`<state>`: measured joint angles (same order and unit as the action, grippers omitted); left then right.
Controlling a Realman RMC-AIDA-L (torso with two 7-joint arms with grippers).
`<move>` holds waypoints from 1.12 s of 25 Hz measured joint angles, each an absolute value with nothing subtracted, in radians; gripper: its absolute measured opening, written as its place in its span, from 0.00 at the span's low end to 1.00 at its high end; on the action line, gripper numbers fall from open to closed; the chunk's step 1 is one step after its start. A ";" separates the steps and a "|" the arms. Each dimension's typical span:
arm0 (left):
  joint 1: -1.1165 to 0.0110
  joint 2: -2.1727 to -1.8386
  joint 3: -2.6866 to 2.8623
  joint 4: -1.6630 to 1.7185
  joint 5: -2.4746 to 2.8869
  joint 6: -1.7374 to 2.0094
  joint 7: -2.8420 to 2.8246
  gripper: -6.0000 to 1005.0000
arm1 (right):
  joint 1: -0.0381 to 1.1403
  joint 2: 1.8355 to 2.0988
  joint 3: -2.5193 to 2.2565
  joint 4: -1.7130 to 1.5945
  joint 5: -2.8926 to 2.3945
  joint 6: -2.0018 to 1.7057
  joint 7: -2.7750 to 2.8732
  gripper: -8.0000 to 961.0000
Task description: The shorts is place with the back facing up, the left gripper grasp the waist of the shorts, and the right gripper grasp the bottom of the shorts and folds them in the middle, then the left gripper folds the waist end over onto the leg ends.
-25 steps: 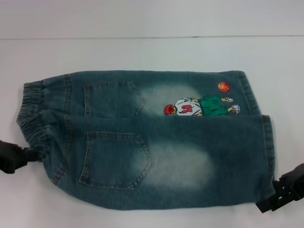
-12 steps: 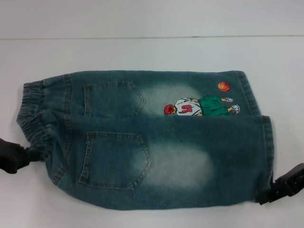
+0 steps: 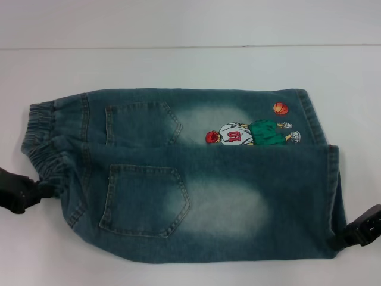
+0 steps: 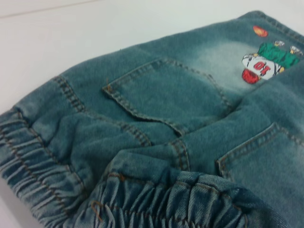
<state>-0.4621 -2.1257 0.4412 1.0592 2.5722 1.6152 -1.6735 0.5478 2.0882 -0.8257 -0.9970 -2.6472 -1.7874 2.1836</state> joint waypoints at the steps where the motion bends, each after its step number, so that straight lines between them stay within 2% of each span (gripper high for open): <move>1: -0.462 -2.126 0.441 1.059 2.572 1.615 -1.674 0.09 | 0.547 2.089 -0.826 -0.996 -2.647 -1.788 2.183 0.25; 8: -0.458 -2.126 0.437 1.054 2.554 1.615 -1.674 0.09 | 0.532 2.089 -0.816 -1.031 -2.641 -1.808 2.170 0.05; 20: -0.463 -2.110 0.374 1.020 2.505 1.588 -1.726 0.09 | 0.478 2.072 -0.668 -1.109 -2.446 -1.804 2.050 0.05; 28: -0.475 -2.105 0.362 1.023 2.440 1.537 -1.785 0.09 | 0.476 2.076 -0.570 -1.126 -2.343 -1.719 1.969 0.05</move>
